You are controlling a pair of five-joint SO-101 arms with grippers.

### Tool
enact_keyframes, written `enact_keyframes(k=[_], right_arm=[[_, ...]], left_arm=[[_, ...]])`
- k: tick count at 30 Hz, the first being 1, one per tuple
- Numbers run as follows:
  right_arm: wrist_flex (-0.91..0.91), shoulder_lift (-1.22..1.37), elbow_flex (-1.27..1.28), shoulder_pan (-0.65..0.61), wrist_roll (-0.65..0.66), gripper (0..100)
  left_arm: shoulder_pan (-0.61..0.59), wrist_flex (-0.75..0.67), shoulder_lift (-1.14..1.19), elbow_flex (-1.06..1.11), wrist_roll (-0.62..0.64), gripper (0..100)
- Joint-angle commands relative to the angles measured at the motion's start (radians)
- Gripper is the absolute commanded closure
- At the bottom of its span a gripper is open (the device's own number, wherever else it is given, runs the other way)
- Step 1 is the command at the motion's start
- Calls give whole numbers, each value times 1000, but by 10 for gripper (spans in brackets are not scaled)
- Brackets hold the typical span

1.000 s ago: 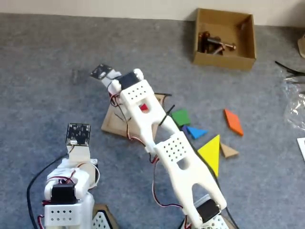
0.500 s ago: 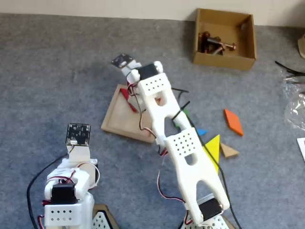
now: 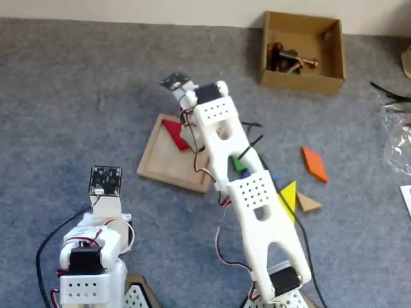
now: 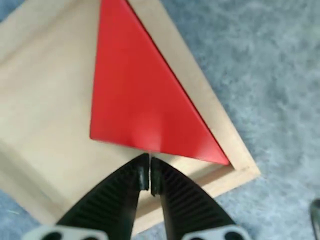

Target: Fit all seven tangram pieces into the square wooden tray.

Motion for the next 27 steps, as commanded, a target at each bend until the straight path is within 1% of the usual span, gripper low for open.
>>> enact_keyframes(k=[1,27], right_arm=[[21,-25,41,61,-9,987],[22,-39,41,255,-5,987]], left_arm=[[-16,5,-5,22,-8,990],[-16,5,-5,22,-8,990]])
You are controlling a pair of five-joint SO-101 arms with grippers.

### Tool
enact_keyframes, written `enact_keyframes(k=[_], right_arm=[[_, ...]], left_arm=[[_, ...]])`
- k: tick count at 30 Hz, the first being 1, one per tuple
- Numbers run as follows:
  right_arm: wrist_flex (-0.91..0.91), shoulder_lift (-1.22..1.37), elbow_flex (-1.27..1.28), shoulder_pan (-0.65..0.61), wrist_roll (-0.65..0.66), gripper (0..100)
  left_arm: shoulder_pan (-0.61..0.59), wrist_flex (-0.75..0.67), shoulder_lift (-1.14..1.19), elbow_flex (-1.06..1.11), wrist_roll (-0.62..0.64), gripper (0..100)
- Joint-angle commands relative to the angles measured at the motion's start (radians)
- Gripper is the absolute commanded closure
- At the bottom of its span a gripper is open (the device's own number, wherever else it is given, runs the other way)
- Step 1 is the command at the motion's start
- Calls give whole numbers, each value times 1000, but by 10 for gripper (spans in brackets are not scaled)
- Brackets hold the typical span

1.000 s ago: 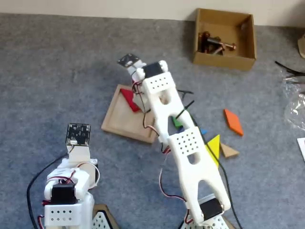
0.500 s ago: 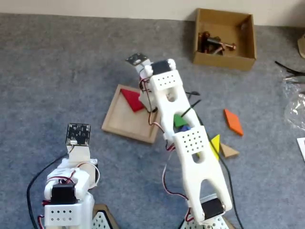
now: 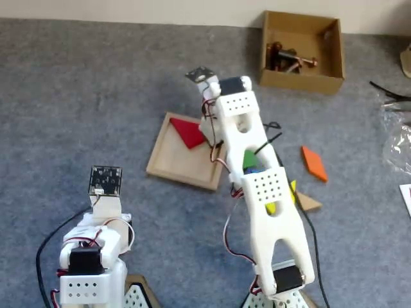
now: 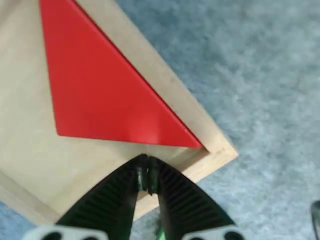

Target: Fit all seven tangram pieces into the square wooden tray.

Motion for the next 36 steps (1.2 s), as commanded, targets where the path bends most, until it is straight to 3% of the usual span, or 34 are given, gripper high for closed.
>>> enact_keyframes(k=[1,10,23,36], right_arm=[[22,-50,8,94,-6,987],[24,-200,12,165,-9,987],[24,-306,12,171,-11,983],[24,-346,10,386,-8,983]], left_arm=[[-16,5,-5,22,-8,990],[-16,5,-5,22,-8,990],[-16,5,-5,22,-8,990],[-16,5,-5,22,-8,990]])
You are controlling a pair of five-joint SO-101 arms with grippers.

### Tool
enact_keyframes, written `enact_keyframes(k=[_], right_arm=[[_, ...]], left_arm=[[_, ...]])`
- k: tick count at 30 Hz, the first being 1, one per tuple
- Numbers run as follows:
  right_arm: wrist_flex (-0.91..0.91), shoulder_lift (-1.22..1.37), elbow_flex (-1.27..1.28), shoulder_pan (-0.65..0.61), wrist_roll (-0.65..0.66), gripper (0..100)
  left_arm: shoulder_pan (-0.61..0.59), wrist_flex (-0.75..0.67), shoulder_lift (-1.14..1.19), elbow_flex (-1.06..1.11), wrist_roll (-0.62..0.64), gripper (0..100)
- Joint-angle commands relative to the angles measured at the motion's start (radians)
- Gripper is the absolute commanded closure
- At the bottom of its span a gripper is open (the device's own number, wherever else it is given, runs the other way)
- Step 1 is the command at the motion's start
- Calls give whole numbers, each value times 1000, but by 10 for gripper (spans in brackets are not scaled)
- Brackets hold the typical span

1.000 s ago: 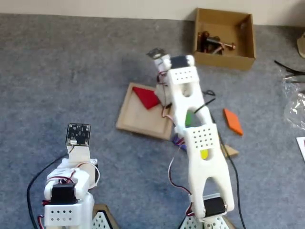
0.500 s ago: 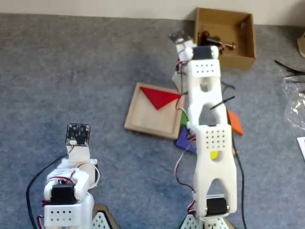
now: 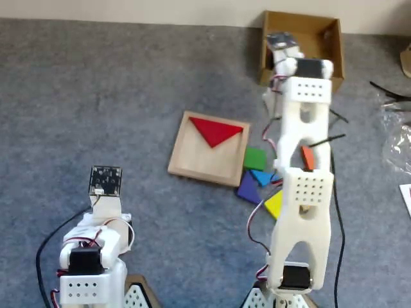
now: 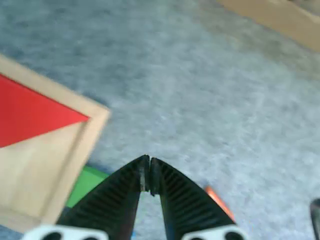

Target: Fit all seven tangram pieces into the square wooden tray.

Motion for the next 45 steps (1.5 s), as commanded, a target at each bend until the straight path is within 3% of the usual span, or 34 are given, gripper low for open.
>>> enact_keyframes(k=[1,20,26,36,39,45], right_arm=[[21,-96,-8,67,-8,983],[21,-94,22,332,28,983],[21,-186,295,312,140,983],[16,-650,777,268,166,983],[15,-757,921,243,230,983],[-96,-932,1230,237,242,982]], left_arm=[[-15,5,-5,22,-8,990],[-7,5,-5,22,-8,990],[-8,5,-5,22,-6,990],[-8,5,-5,22,-5,991],[-8,5,-5,22,-5,991],[-10,5,-5,22,-5,991]])
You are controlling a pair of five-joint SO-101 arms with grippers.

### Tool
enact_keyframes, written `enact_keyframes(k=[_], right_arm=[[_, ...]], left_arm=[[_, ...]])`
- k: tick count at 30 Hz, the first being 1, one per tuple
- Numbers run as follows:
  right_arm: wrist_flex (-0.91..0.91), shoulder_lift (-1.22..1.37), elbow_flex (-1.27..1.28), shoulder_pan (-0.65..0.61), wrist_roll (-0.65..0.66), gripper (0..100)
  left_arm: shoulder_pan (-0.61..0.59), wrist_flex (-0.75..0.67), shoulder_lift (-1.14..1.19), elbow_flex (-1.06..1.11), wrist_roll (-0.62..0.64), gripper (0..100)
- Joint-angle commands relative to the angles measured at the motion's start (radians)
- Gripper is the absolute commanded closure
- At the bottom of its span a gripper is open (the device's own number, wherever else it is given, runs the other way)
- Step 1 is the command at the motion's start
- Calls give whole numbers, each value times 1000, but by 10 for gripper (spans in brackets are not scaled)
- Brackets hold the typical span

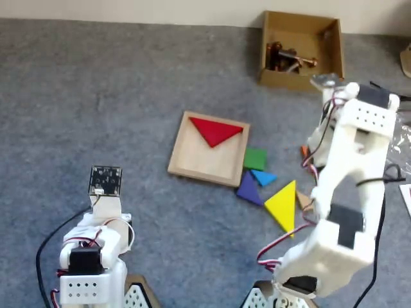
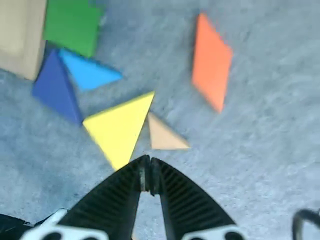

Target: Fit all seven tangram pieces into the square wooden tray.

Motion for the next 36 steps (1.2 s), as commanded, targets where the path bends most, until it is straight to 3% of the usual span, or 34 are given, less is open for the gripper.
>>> enact_keyframes(k=[1,9,20,36], right_arm=[[-84,-150,166,-15,18,982],[-295,-414,591,-44,-17,981],[-321,-779,938,-225,-23,981],[-476,-828,1173,-265,-87,981]], left_arm=[[-10,5,-5,22,-5,991],[-10,5,-5,22,-5,991],[-10,5,-5,22,-5,992],[-10,5,-5,22,-5,992]])
